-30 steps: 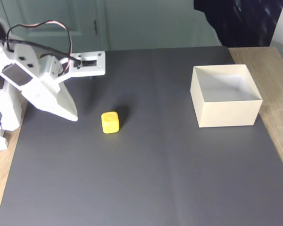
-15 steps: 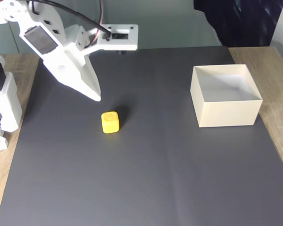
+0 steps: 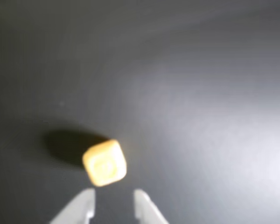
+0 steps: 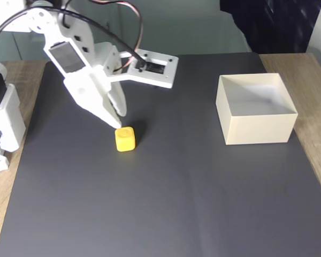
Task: Grasp a cube block and put it in the white box.
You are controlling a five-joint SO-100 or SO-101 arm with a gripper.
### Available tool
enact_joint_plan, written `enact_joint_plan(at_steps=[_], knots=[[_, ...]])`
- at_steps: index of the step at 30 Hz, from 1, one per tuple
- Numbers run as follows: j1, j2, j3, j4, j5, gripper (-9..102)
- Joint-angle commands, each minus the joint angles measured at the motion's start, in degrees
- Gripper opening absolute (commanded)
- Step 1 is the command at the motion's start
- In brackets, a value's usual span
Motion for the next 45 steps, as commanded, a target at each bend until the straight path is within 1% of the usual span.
enact_joint_plan(at_steps=[1,13,24,30,40,45], knots=[[0.8,-2.8,-5.0,-0.2,1.0,16],[1.9,-8.6,-5.9,-0.7,3.0,26],[3.9,-13.8,-5.9,-3.3,5.1,29],[3.2,-16.5,-5.9,-5.4,6.7,29],[2.1,-19.0,-5.9,-7.6,12.6,29],[0.6,-18.9,-5.4,-8.3,12.4,32]])
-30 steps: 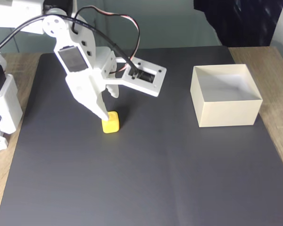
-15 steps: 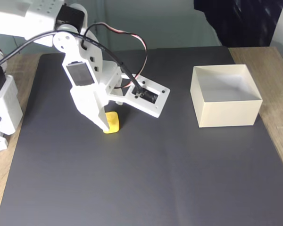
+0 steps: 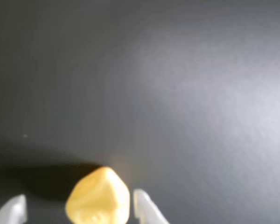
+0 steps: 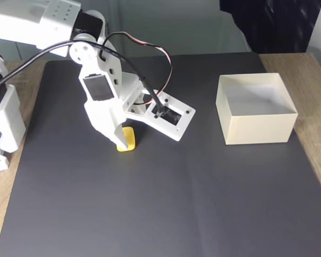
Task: Grasp a cube block and put it in the white box.
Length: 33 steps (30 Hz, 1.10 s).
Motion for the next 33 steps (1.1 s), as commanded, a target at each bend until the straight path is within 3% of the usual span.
enact_joint_plan(at_steps=[1,15,33], knots=[[-1.3,0.5,-1.9,-0.7,-0.1,32],[-2.1,2.5,0.9,1.2,1.8,38],[1.1,0.9,1.3,2.4,8.2,32]])
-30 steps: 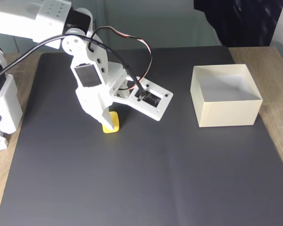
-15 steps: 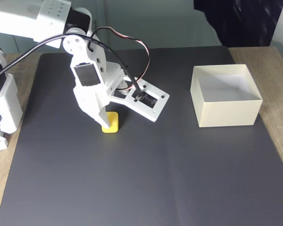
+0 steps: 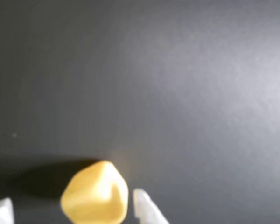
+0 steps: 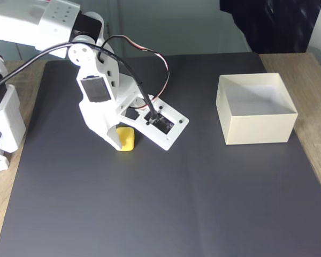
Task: Grasp a cube block and put it in the white box.
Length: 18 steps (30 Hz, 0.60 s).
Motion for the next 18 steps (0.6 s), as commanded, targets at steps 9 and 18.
enact_joint_plan(at_steps=[9,18], knots=[[-0.4,0.3,0.4,0.0,1.1,34],[-0.4,-1.0,0.5,1.9,4.7,20]])
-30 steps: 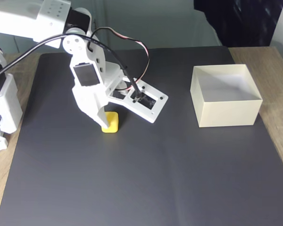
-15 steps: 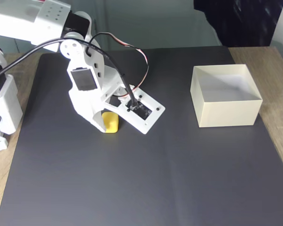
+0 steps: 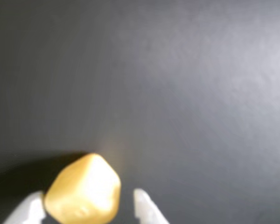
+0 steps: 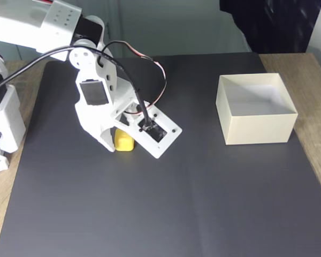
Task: Grasp a cube block and put it in the white box.
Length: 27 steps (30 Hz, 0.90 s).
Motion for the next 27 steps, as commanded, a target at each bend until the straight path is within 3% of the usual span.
enact_joint_plan(at_steps=[1,11,27], knots=[[-0.2,0.2,-0.3,0.4,1.0,19],[0.6,-0.2,-0.4,2.5,1.7,1],[-1.5,4.9,-3.4,2.4,2.7,0]])
